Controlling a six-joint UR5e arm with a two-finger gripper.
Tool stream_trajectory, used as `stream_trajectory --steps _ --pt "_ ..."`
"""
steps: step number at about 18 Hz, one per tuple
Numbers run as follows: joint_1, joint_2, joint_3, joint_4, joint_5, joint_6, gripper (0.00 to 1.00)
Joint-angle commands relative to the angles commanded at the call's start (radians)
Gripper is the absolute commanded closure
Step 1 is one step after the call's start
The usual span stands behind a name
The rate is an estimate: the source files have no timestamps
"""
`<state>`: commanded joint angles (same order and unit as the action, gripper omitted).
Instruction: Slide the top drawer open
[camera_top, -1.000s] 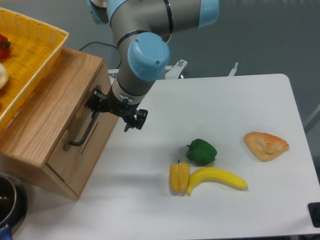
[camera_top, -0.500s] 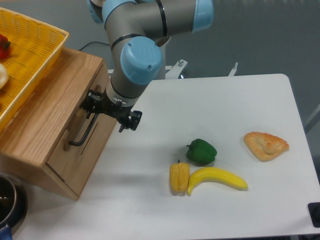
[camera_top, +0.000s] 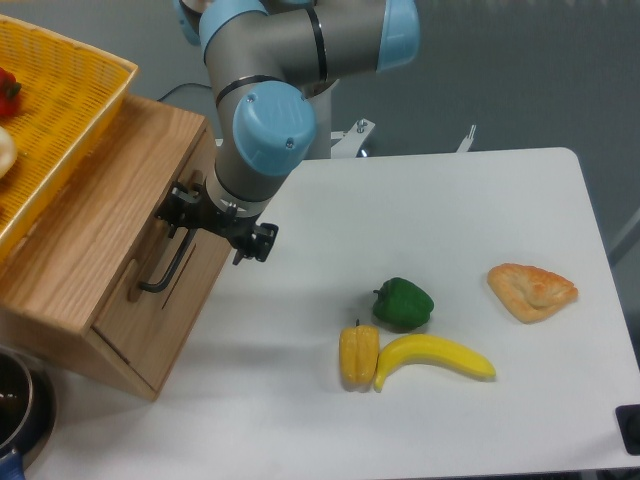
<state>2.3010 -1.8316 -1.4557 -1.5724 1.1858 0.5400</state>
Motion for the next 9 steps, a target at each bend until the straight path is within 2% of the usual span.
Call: stream_trajectory --steps 9 --pt "0.000 -0.012 0.000 0.022 0.002 0.002 0.00"
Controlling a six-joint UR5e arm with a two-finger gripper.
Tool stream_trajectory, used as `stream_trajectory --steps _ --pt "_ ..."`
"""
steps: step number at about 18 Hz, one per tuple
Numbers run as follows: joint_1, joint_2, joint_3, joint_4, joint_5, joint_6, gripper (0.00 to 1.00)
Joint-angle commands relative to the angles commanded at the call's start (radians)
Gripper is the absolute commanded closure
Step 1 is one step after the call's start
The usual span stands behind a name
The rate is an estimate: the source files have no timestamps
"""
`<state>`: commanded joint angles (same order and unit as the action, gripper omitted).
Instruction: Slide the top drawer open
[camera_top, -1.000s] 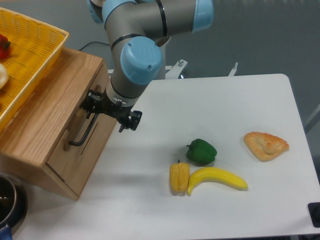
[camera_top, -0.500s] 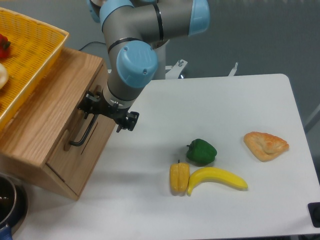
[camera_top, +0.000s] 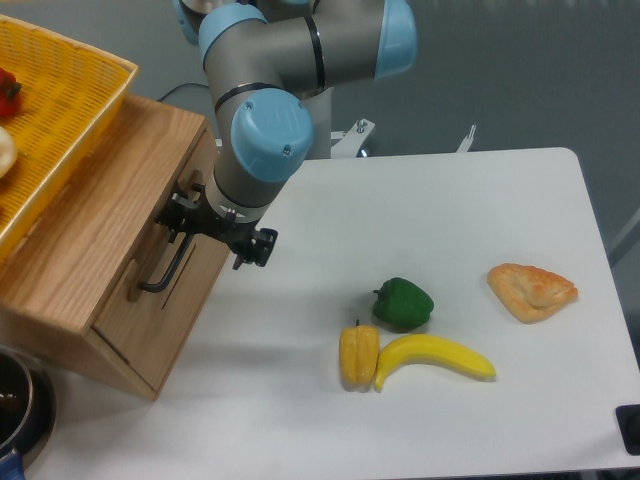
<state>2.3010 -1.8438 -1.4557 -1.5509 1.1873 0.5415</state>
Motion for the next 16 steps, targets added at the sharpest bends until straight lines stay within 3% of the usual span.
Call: stream_trajectory --steps 16 --pt "0.031 -0.003 0.003 0.029 0.006 0.009 0.00"
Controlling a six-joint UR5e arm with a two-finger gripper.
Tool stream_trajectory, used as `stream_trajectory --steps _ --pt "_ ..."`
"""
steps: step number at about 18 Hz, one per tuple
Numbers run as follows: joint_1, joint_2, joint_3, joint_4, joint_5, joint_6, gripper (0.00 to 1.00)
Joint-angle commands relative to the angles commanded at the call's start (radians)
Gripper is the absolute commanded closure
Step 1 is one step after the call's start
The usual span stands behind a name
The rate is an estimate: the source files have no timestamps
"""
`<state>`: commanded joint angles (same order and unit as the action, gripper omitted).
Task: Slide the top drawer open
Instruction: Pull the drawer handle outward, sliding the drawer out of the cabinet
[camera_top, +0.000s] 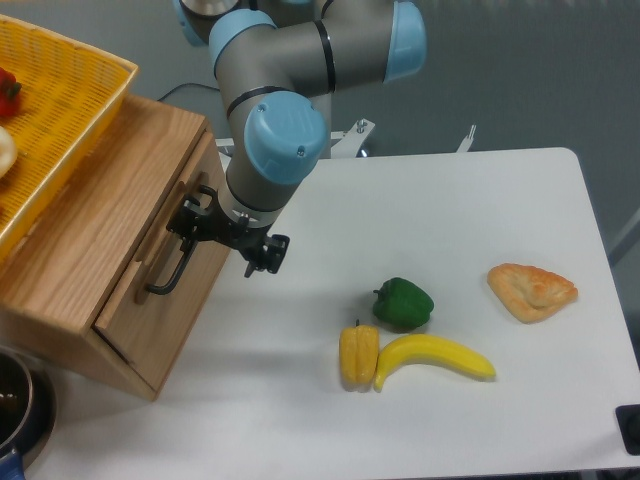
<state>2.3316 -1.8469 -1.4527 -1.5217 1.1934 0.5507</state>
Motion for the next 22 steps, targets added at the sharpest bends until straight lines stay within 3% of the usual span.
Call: stream_trajectory --steps 12,22 --pt "0.028 -0.011 -0.002 0.049 0.032 0.003 0.00" --pt "0.080 -0.015 0.002 0.052 0.035 0.053 0.00"
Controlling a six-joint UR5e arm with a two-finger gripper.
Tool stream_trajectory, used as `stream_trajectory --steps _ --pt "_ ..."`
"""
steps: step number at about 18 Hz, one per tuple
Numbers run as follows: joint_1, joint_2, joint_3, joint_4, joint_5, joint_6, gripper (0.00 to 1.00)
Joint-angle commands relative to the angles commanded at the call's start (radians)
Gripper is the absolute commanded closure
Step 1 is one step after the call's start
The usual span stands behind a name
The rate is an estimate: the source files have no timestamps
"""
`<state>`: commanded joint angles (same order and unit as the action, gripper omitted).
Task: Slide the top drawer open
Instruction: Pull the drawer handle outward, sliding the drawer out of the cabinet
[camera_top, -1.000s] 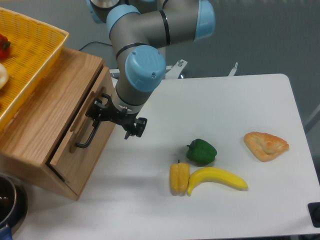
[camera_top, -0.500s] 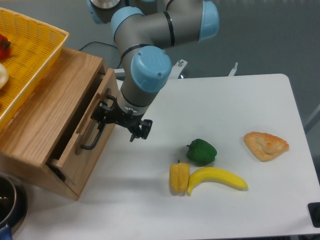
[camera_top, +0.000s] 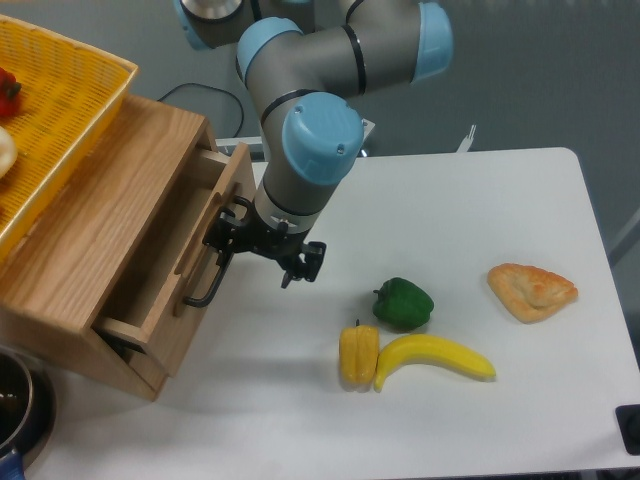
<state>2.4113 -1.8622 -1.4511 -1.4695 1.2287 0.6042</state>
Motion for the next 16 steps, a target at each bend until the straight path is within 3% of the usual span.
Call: stream_trajectory --steps 16 --pt "0.058 -0.009 0.023 0.001 0.003 0.068 0.00"
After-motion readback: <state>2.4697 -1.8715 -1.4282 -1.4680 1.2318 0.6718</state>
